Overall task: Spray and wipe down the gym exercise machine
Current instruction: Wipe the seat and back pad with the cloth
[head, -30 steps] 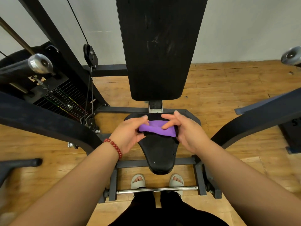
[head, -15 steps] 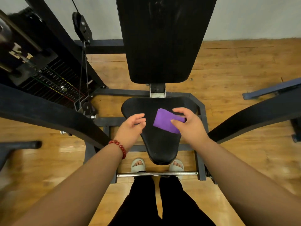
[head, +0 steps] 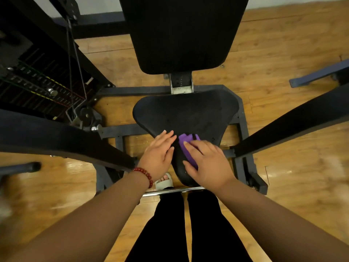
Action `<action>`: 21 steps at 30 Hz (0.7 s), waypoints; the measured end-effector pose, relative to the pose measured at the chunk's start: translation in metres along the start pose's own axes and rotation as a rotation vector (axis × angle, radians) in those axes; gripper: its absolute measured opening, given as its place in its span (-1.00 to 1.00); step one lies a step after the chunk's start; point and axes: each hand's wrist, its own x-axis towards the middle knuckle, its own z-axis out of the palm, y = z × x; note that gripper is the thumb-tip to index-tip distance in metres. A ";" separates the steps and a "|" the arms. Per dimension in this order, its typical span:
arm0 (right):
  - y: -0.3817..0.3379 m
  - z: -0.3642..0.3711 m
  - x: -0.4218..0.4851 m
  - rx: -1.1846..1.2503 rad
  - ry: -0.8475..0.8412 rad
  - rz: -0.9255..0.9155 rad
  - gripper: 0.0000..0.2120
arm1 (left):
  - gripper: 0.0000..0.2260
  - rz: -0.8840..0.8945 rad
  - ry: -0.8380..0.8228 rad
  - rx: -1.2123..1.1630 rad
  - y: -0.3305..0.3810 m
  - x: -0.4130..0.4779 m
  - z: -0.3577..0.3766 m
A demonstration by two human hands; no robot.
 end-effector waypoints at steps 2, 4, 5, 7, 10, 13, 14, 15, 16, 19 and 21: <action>-0.001 0.008 0.013 -0.011 0.021 0.024 -0.38 | -0.59 0.071 0.018 0.099 -0.008 0.007 0.004; -0.006 0.019 0.019 0.004 0.004 0.061 -0.42 | -0.58 0.106 -0.007 0.154 -0.014 0.013 0.006; -0.008 0.025 0.017 0.018 0.032 0.083 -0.45 | -0.57 0.124 -0.018 0.185 -0.016 0.015 0.007; -0.011 0.034 0.003 0.038 0.027 0.091 -0.44 | -0.55 0.157 -0.030 0.255 -0.019 0.016 0.008; -0.010 0.046 -0.013 -0.021 -0.002 0.049 -0.27 | -0.52 0.198 -0.072 0.322 -0.023 0.011 0.009; -0.014 0.036 -0.004 -0.062 0.058 0.025 -0.38 | -0.52 0.230 -0.105 0.346 -0.024 0.005 0.012; -0.016 0.033 0.005 -0.038 0.030 0.030 -0.42 | -0.52 0.229 -0.110 0.324 -0.024 0.004 0.011; -0.017 0.030 0.013 -0.034 0.033 0.028 -0.43 | -0.52 0.226 -0.110 0.298 -0.025 0.004 0.011; -0.018 0.028 0.016 -0.053 0.006 0.026 -0.42 | -0.53 0.223 -0.109 0.278 -0.025 0.005 0.011; -0.016 0.032 -0.003 -0.022 0.008 0.047 -0.26 | -0.54 0.231 -0.120 0.247 -0.028 0.006 0.008; -0.014 0.038 -0.028 -0.036 -0.016 0.026 -0.15 | -0.54 0.227 -0.128 0.243 -0.028 0.005 0.007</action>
